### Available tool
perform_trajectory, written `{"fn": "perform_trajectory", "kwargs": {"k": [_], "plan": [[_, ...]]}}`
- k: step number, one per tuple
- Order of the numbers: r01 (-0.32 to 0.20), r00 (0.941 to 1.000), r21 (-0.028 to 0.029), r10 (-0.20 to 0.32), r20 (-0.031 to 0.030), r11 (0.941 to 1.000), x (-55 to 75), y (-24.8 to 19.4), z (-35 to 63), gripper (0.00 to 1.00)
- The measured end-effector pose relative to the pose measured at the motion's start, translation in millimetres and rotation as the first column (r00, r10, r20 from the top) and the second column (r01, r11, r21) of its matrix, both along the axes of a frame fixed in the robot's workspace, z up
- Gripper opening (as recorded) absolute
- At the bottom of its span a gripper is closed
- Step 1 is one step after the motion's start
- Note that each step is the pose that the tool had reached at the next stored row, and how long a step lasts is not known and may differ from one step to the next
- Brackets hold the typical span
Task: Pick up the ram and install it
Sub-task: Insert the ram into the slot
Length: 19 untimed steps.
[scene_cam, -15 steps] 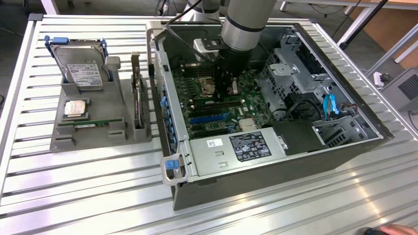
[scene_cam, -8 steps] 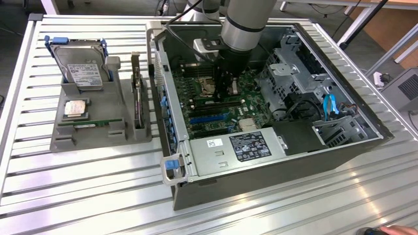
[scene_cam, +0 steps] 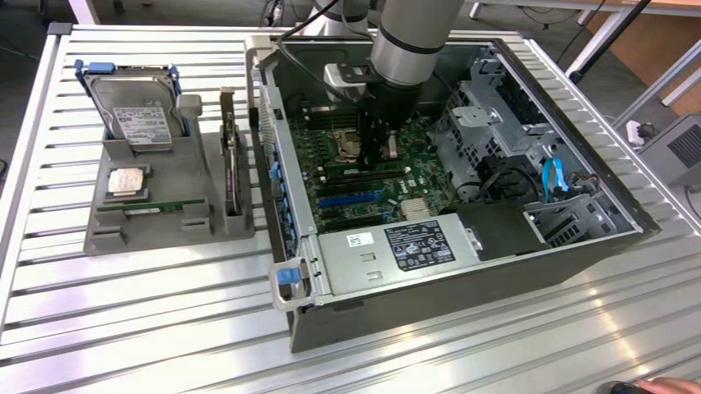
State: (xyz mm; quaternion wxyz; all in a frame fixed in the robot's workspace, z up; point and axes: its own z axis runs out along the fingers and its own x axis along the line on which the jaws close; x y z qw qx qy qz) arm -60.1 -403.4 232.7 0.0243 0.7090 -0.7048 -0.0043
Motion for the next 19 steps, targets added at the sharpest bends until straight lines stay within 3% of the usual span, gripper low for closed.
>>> {"fn": "perform_trajectory", "kwargs": {"k": [19], "plan": [[0.012,0.9999,-0.0020,-0.012,0.0002,0.9999,0.0,0.0,-3.8,0.13]]}}
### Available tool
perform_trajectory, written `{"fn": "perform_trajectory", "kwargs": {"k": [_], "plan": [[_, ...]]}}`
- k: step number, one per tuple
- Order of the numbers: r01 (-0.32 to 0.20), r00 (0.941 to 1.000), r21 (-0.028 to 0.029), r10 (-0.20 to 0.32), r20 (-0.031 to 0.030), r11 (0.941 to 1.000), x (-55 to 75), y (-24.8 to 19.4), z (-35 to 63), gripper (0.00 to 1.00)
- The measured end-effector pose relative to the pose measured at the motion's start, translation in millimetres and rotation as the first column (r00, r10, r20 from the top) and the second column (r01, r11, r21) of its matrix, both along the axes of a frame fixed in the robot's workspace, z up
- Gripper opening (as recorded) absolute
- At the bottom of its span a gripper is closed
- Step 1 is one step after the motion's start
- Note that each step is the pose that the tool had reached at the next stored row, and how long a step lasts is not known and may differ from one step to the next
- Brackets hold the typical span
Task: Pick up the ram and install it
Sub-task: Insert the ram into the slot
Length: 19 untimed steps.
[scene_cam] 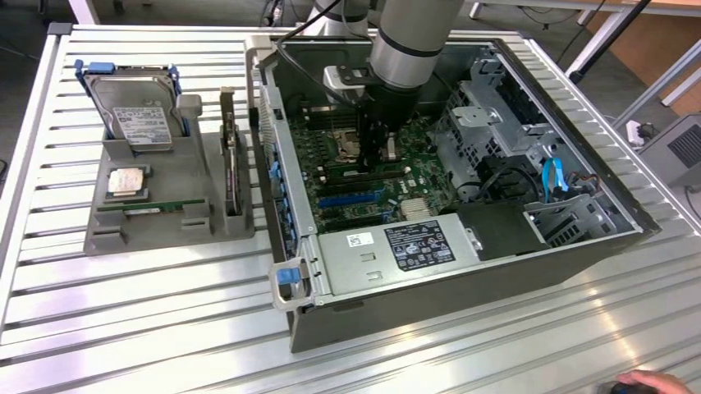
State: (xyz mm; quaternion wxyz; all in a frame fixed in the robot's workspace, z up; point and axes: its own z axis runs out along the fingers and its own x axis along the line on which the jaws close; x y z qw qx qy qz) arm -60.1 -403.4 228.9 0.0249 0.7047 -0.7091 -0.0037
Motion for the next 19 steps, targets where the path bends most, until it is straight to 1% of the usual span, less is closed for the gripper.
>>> {"fn": "perform_trajectory", "kwargs": {"k": [4,7,10,12,13,15,16,19], "plan": [[0.000,1.0000,0.0000,0.000,0.0000,1.0000,0.0,0.0,0.0,0.14],[0.000,1.0000,0.0000,0.000,0.0000,1.0000,0.0,0.0,0.0,0.33],[0.000,1.0000,0.0000,0.000,0.0000,1.0000,0.0,0.0,0.0,0.33],[0.000,1.0000,-0.0003,0.000,-0.0001,1.0000,0.0,0.0,1.6,0.33],[0.000,1.0000,-0.0002,0.000,0.0000,1.0000,0.0,0.0,4.1,0.33],[0.000,1.0000,-0.0005,0.000,-0.0002,1.0000,-0.4,0.1,12.8,0.33],[0.000,1.0000,-0.0008,0.000,-0.0001,1.0000,-0.9,0.4,19.2,0.33],[0.000,1.0000,-0.0018,0.000,-0.0001,1.0000,-1.4,0.9,34.4,0.33]]}}
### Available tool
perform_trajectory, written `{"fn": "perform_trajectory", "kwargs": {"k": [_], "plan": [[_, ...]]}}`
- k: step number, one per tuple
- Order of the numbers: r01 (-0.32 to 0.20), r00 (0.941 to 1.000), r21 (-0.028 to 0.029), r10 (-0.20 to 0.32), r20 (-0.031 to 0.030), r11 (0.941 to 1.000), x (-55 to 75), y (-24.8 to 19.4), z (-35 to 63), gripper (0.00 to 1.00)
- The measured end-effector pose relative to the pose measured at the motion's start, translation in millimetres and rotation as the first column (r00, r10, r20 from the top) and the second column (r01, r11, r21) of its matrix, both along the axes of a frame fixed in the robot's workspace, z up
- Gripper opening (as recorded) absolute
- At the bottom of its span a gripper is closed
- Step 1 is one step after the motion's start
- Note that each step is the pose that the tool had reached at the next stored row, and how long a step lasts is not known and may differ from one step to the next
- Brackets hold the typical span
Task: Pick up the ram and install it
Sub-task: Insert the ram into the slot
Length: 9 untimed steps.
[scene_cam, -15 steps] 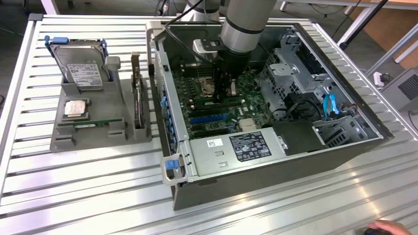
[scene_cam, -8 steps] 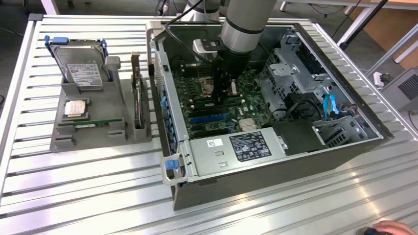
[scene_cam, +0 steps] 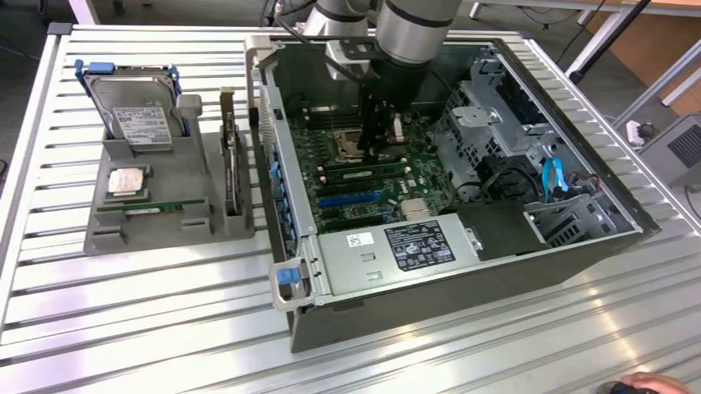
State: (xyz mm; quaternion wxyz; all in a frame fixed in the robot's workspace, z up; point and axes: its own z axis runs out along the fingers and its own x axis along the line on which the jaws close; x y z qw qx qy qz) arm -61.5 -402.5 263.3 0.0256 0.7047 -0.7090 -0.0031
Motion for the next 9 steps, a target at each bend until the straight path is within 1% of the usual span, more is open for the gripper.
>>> {"fn": "perform_trajectory", "kwargs": {"k": [1,2,3,4,5,7,9], "plan": [[0.000,1.0000,-0.0011,0.000,0.0000,1.0000,-0.1,0.2,4.9,0.33],[0.000,1.0000,-0.0033,0.000,0.0001,1.0000,-0.1,1.0,8.7,0.33],[0.000,1.0000,-0.0050,0.000,0.0000,1.0000,-0.1,1.5,11.1,0.33],[0.000,1.0000,-0.0081,0.000,0.0000,1.0000,0.0,2.1,14.9,0.33],[0.000,1.0000,-0.0142,0.000,0.0001,0.9999,0.0,2.9,21.1,0.33],[0.000,1.0000,-0.0214,0.000,0.0000,0.9998,0.0,3.9,28.6,0.33],[0.000,1.0000,-0.0218,0.000,0.0001,0.9998,0.0,3.9,29.3,0.33]]}}
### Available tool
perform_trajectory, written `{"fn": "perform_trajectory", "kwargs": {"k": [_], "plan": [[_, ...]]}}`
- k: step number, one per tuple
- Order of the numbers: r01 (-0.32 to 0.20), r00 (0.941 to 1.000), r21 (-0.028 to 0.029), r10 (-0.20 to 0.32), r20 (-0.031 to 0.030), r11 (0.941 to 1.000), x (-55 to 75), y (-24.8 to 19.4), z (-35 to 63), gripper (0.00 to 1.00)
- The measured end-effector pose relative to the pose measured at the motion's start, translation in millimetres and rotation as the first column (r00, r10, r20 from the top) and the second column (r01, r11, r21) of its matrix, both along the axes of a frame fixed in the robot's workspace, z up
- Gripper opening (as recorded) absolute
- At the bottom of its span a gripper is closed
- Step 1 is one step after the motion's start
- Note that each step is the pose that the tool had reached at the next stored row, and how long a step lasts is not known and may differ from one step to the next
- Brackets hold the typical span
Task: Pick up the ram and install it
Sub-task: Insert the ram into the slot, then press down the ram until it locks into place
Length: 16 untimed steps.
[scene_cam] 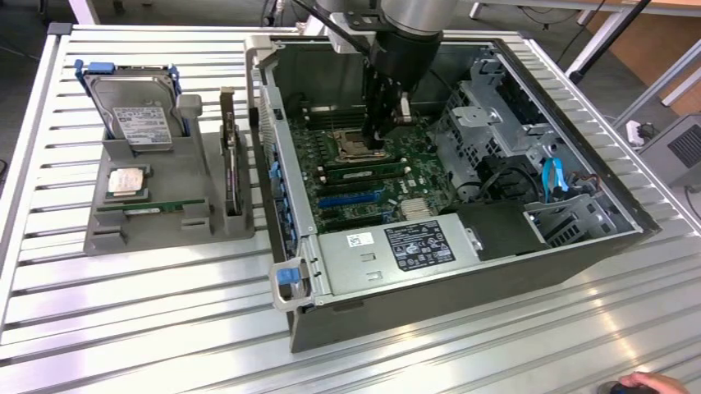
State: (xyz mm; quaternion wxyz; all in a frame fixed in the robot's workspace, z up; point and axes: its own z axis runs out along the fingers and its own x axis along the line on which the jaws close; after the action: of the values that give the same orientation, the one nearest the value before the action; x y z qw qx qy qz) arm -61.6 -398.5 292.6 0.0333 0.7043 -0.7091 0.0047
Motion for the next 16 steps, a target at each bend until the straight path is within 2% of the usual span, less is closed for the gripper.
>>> {"fn": "perform_trajectory", "kwargs": {"k": [2,4,5,6,16], "plan": [[0.000,1.0000,-0.0002,0.000,-0.0001,1.0000,0.0,0.0,0.1,0.31],[0.000,1.0000,-0.0001,0.000,0.0000,1.0000,0.0,0.0,0.1,0.18],[0.000,1.0000,-0.0001,0.000,0.0000,1.0000,0.0,0.0,0.1,0.18],[0.000,1.0000,-0.0001,0.000,0.0000,1.0000,0.0,0.0,0.0,0.11],[0.000,1.0000,-0.0001,0.000,0.0000,1.0000,0.0,0.0,0.0,0.11]]}}
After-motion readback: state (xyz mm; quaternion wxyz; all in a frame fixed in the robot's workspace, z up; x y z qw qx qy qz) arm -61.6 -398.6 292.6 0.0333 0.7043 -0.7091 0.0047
